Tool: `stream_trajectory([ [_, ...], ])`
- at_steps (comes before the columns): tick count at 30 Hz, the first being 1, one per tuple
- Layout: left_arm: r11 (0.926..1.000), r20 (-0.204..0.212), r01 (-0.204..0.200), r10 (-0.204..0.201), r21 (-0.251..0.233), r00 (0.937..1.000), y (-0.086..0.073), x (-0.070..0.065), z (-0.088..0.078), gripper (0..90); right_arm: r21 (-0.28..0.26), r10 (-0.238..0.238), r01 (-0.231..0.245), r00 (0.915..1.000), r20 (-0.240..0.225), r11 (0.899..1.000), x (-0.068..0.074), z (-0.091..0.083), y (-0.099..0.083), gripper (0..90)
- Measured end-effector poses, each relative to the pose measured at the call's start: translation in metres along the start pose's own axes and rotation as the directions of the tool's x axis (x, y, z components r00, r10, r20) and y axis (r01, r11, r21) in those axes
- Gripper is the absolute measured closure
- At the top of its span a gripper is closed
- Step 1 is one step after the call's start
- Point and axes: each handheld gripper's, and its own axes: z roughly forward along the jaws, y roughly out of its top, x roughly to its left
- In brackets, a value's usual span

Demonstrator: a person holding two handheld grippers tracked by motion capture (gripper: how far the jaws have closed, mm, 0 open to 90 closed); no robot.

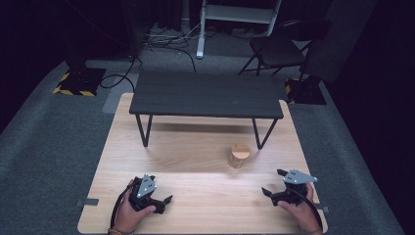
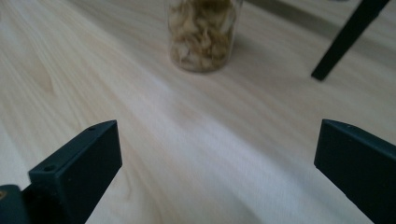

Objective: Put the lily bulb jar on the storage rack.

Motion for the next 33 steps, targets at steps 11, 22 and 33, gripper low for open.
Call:
stream_trajectory([
  [11, 1.0, 0.001, -0.001, 0.001, 0.0, 1.0, 0.0, 0.0, 0.0, 0.5, 0.032, -0.045, 0.047, 0.9969, -0.065, 0.998, -0.007, 0.04, 0.06, 0.5],
  [22, 1.0, 0.002, -0.001, 0.001, 0.0, 1.0, 0.0, 0.0, 0.0, 0.5, 0.044, -0.027, 0.032, 0.9943, -0.103, 0.999, -0.019, 0.07, 0.086, 0.5],
  [33, 1.0, 0.002, -0.002, 0.002, 0.0, 1.0, 0.0, 0.001, 0.0, 0.5, 0.075, -0.026, 0.034, 0.9944, -0.102, 0.997, -0.021, 0.094, 0.1, 1.0],
])
